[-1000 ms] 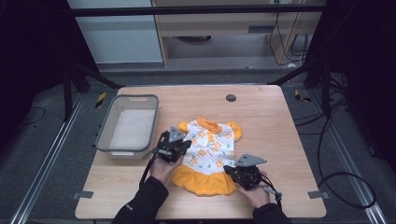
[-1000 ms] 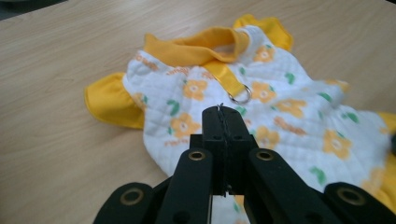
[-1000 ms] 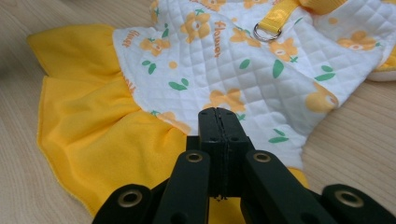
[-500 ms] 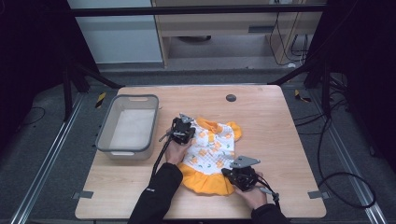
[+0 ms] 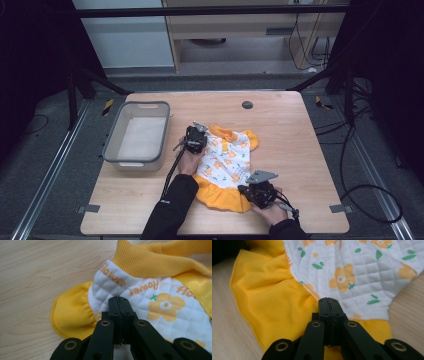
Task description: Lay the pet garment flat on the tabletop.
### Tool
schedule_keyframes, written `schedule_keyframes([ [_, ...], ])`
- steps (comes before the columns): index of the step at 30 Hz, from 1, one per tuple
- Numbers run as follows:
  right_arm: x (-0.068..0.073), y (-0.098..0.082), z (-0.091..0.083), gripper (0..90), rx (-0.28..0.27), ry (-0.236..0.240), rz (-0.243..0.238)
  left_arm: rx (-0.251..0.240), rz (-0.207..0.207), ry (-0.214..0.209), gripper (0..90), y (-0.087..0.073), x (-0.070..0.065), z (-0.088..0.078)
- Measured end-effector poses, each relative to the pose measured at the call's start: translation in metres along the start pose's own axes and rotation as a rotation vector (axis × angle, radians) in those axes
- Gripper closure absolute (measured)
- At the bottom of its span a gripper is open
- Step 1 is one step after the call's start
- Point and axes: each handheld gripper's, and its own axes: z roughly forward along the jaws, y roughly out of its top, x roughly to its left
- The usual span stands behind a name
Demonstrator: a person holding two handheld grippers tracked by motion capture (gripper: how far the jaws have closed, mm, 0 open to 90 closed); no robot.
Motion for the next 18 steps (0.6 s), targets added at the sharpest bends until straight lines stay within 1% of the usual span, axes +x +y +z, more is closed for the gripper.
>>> schedule_keyframes([
  [3, 0.001, -0.003, -0.005, 90.0, 0.011, 0.021, 0.004, -0.001, 0.004, 0.004, 89.9, 0.000, 0.000, 0.000],
  [6, 0.001, -0.004, -0.005, 90.0, 0.010, 0.027, 0.008, 0.004, -0.001, 0.000, 89.8, 0.000, 0.000, 0.000],
  [8, 0.000, -0.003, -0.005, 90.0, 0.010, 0.031, 0.015, 0.013, -0.009, -0.016, 89.0, 0.001, 0.000, -0.003],
  [10, -0.001, -0.002, -0.006, 90.0, -0.002, 0.038, 0.024, 0.006, -0.018, -0.045, 86.4, 0.002, 0.002, -0.010],
  [11, -0.001, -0.001, -0.007, 90.0, -0.021, 0.041, 0.028, -0.006, -0.016, -0.057, 85.7, 0.002, 0.002, -0.016],
  [13, -0.003, 0.003, -0.013, 90.0, -0.057, 0.038, 0.027, -0.030, 0.008, -0.067, 86.0, 0.003, 0.004, -0.031],
  [14, -0.005, 0.006, -0.016, 90.0, -0.082, 0.030, 0.027, -0.047, 0.016, -0.079, 86.4, 0.002, 0.005, -0.040],
  [16, -0.012, 0.013, -0.023, 90.0, -0.127, 0.012, 0.034, -0.074, 0.018, -0.117, 87.5, 0.000, 0.005, -0.056],
  [17, -0.015, 0.016, -0.025, 90.0, -0.144, 0.004, 0.039, -0.087, 0.023, -0.143, 87.8, -0.002, 0.005, -0.067],
  [18, -0.021, 0.021, -0.027, 90.0, -0.167, -0.011, 0.047, -0.091, 0.039, -0.160, 87.8, -0.003, 0.003, -0.076],
])
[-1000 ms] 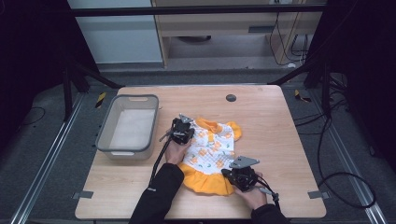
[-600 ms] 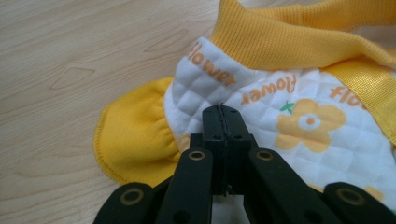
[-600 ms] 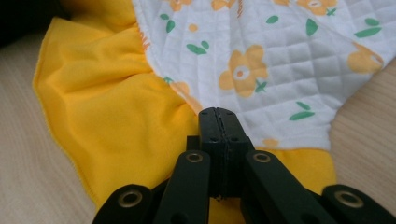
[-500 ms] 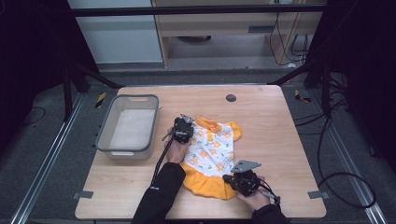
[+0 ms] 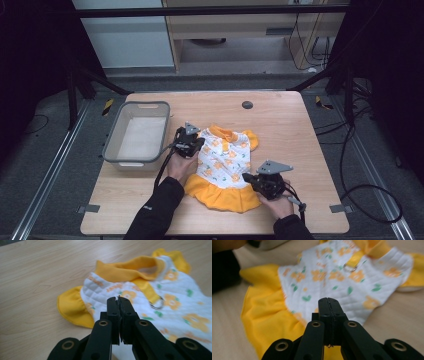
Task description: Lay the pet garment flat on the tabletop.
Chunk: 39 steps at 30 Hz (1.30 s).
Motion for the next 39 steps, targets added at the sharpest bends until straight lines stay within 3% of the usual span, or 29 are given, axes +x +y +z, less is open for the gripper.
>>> schedule_keyframes([
  [4, -0.023, 0.018, 0.003, 90.0, -0.053, -0.048, 0.020, -0.020, 0.039, -0.058, 89.2, -0.008, -0.012, -0.032],
  [8, -0.044, 0.031, 0.019, 90.0, -0.083, -0.081, 0.036, -0.007, 0.062, -0.090, 89.7, -0.024, -0.022, -0.049],
  [13, -0.064, 0.041, 0.049, 90.0, -0.041, -0.105, 0.054, 0.025, 0.100, -0.131, 89.8, -0.050, -0.034, -0.050],
  [17, -0.075, 0.042, 0.074, 90.0, -0.013, -0.106, 0.069, 0.065, 0.108, -0.144, 89.8, -0.054, -0.040, -0.040],
  [24, -0.085, 0.034, 0.099, 90.0, 0.062, -0.174, 0.060, 0.140, 0.153, -0.156, 89.8, -0.065, -0.051, -0.029],
  [26, -0.086, 0.031, 0.102, 90.0, 0.077, -0.191, 0.062, 0.152, 0.150, -0.164, 89.9, -0.069, -0.051, -0.029],
  [29, -0.088, 0.031, 0.104, 90.0, 0.074, -0.209, 0.067, 0.175, 0.161, -0.163, 89.9, -0.075, -0.054, -0.028],
  [39, -0.089, 0.032, 0.105, 90.0, 0.077, -0.285, 0.071, 0.185, 0.191, -0.179, 89.8, -0.083, -0.059, -0.040],
])
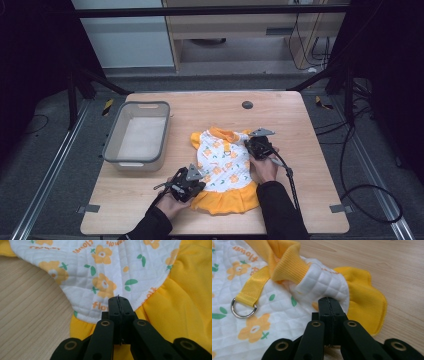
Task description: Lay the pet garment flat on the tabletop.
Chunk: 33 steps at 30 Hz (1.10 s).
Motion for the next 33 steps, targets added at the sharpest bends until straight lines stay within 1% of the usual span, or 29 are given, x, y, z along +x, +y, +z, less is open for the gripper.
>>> schedule_keyframes([
  [3, 0.000, 0.000, 0.000, 90.0, 0.000, -0.001, 0.001, -0.008, -0.003, 0.005, 89.8, 0.000, -0.001, 0.000],
  [5, 0.000, 0.000, 0.000, 90.0, 0.000, 0.013, 0.005, -0.016, -0.013, 0.004, 89.5, 0.000, 0.000, 0.000],
  [6, 0.000, 0.000, -0.001, 90.0, -0.001, 0.023, 0.009, -0.023, -0.018, -0.004, 88.9, 0.000, 0.000, -0.001],
  [8, 0.000, 0.000, -0.004, 90.0, -0.016, 0.043, 0.016, -0.041, -0.023, -0.009, 84.8, 0.001, 0.001, -0.003],
  [10, 0.002, 0.001, -0.009, 90.0, -0.030, 0.058, 0.013, -0.074, -0.042, -0.012, 81.7, 0.003, 0.002, -0.008],
  [14, 0.002, 0.008, -0.029, 90.0, -0.083, 0.083, 0.018, -0.140, -0.071, -0.004, 73.4, 0.004, 0.004, -0.023],
  [17, 0.000, 0.011, -0.049, 90.0, -0.122, 0.093, 0.017, -0.167, -0.082, 0.007, 68.0, 0.000, 0.006, -0.034],
  [19, -0.002, 0.009, -0.062, 90.0, -0.147, 0.099, 0.026, -0.185, -0.095, 0.019, 63.4, -0.005, 0.008, -0.040],
  [20, -0.003, 0.007, -0.068, 90.0, -0.163, 0.102, 0.038, -0.191, -0.100, 0.030, 60.0, -0.007, 0.009, -0.042],
  [21, -0.004, 0.005, -0.074, 89.9, -0.172, 0.105, 0.047, -0.195, -0.108, 0.039, 57.3, -0.010, 0.011, -0.045],
  [22, -0.005, 0.003, -0.079, 89.4, -0.170, 0.105, 0.045, -0.199, -0.115, 0.050, 54.8, -0.013, 0.013, -0.047],
  [25, -0.008, -0.004, -0.095, 83.4, -0.170, 0.115, 0.059, -0.209, -0.145, 0.067, 48.8, -0.021, 0.020, -0.052],
  [27, -0.009, -0.009, -0.104, 80.6, -0.166, 0.118, 0.063, -0.221, -0.149, 0.084, 45.6, -0.026, 0.022, -0.056],
  [30, -0.012, -0.020, -0.118, 71.2, -0.163, 0.118, 0.072, -0.237, -0.158, 0.089, 41.6, -0.033, 0.025, -0.064],
  [31, -0.013, -0.023, -0.122, 67.7, -0.160, 0.117, 0.083, -0.237, -0.158, 0.089, 40.7, -0.033, 0.025, -0.064],
  [32, -0.014, -0.028, -0.128, 63.1, -0.165, 0.116, 0.094, -0.246, -0.158, 0.096, 39.6, -0.037, 0.026, -0.069],
  [33, -0.015, -0.031, -0.132, 61.1, -0.168, 0.117, 0.103, -0.248, -0.158, 0.100, 39.3, -0.039, 0.026, -0.071],
])
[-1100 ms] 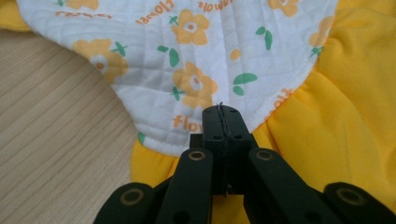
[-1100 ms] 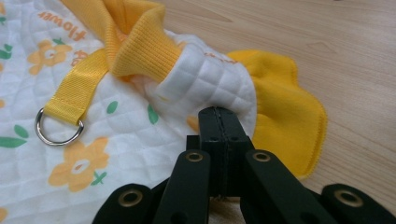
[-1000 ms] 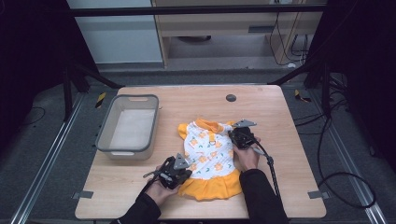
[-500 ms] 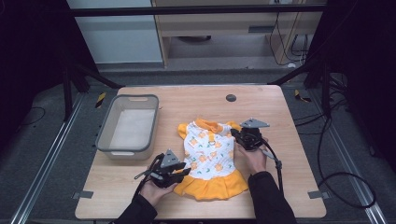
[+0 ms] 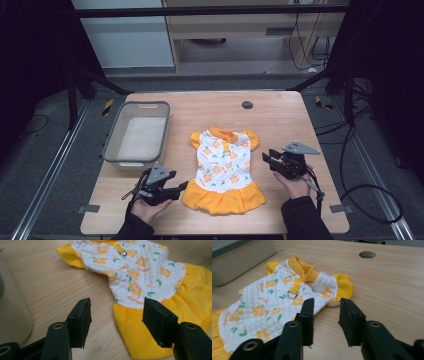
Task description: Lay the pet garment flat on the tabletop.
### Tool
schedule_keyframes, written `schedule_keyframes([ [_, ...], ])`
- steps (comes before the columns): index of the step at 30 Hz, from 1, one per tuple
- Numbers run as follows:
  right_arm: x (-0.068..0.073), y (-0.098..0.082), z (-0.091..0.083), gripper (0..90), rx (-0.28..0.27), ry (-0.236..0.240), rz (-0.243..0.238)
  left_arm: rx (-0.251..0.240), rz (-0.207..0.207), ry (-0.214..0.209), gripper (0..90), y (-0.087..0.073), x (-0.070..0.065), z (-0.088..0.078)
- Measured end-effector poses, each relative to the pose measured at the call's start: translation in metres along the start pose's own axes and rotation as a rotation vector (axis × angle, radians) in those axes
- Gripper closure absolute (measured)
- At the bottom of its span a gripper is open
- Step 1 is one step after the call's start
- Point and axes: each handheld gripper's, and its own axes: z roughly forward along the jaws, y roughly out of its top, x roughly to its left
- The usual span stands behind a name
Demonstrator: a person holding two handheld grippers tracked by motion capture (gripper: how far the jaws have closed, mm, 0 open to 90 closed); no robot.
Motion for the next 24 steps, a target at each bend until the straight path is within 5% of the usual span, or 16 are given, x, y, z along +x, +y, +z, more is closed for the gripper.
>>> schedule_keyframes([
  [4, -0.001, -0.011, -0.017, 50.4, -0.024, 0.016, 0.022, -0.010, -0.009, 0.006, 36.8, -0.007, 0.003, -0.012],
  [11, 0.001, -0.036, -0.038, 30.9, -0.005, -0.017, -0.011, -0.003, -0.045, 0.018, 34.5, -0.021, 0.010, -0.024],
  [16, -0.003, -0.049, -0.043, 25.1, 0.006, -0.035, -0.004, 0.012, -0.042, 0.057, 33.3, -0.028, 0.017, -0.027],
  [24, -0.011, -0.063, -0.051, 21.5, 0.021, -0.065, 0.003, 0.019, -0.103, 0.095, 29.8, -0.042, 0.031, -0.036],
])
